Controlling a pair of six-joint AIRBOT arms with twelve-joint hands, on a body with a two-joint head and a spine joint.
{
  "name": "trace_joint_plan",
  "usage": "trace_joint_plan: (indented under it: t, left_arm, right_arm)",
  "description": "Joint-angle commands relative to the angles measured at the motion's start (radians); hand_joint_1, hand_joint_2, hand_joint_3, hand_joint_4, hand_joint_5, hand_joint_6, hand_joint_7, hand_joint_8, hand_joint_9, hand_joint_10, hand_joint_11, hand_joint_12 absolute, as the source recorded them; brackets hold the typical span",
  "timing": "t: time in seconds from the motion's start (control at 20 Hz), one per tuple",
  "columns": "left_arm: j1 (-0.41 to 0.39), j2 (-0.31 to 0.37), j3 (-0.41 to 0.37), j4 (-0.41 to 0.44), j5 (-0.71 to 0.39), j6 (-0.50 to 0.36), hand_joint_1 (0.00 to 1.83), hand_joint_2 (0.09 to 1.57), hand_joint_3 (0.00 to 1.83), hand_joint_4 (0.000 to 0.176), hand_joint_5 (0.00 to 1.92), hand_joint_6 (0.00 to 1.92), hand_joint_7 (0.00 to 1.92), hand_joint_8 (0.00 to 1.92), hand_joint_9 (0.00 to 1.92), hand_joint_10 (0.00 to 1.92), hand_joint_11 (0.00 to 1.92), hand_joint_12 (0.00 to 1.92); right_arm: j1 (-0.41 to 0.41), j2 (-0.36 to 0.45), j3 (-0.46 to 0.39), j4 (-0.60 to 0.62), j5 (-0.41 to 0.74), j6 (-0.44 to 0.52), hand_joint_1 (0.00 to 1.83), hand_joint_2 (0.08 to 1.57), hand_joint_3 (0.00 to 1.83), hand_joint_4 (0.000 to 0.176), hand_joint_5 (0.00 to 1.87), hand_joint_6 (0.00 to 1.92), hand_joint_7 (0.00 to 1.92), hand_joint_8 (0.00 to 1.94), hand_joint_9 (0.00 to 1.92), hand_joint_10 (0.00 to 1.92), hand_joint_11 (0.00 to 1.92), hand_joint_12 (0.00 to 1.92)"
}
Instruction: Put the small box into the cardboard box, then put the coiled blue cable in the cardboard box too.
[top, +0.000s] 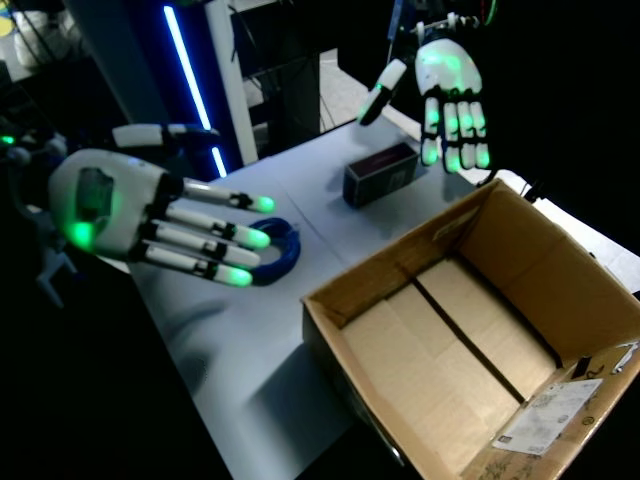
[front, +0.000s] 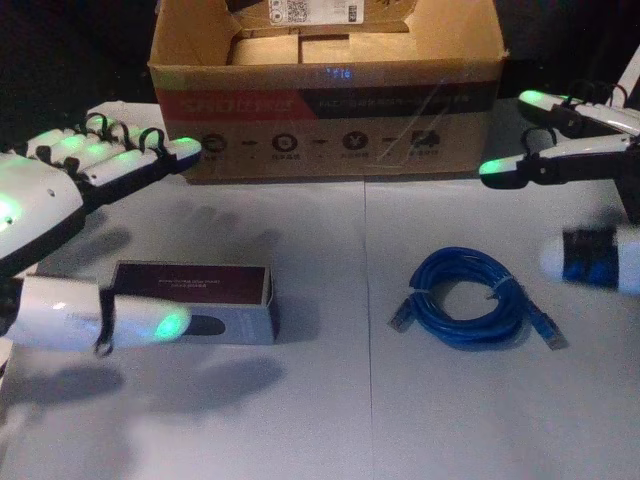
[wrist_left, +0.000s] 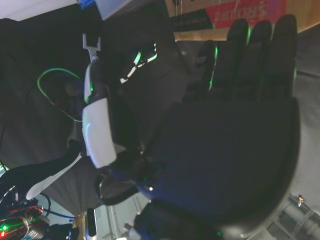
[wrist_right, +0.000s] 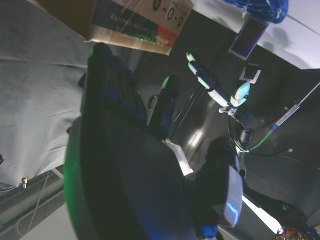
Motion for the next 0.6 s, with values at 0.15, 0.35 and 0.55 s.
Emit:
trace_joint_plan:
  t: [0.15, 0.35, 0.55]
  left_arm:
    - [-0.005, -0.003, 0.001, -0.008, -0.112, -0.004, 0.63, 0.8, 0.0, 0.176, 0.15, 0.01, 0.12, 0.0, 0.13, 0.01, 0.07, 0.17]
    - [-0.008, -0.056, 0.036, 0.002, -0.069, -0.046, 0.74, 0.89, 0.0, 0.131, 0.38, 0.0, 0.43, 0.0, 0.42, 0.01, 0.22, 0.33]
    - [-0.015, -0.108, 0.088, 0.028, -0.061, -0.155, 1.19, 1.15, 0.0, 0.011, 0.9, 1.01, 0.9, 1.15, 0.98, 0.36, 0.64, 1.17]
  right_arm:
    - [0.007, -0.01, 0.01, 0.013, 0.119, 0.002, 0.0, 1.27, 0.02, 0.176, 0.03, 0.0, 0.0, 0.0, 0.0, 0.0, 0.0, 0.0]
    - [0.007, -0.016, 0.013, 0.013, 0.114, 0.002, 0.0, 1.28, 0.01, 0.176, 0.04, 0.0, 0.0, 0.0, 0.0, 0.0, 0.0, 0.0]
    - [0.007, -0.017, 0.015, 0.013, 0.113, 0.003, 0.0, 1.29, 0.01, 0.176, 0.04, 0.0, 0.0, 0.0, 0.0, 0.0, 0.0, 0.0]
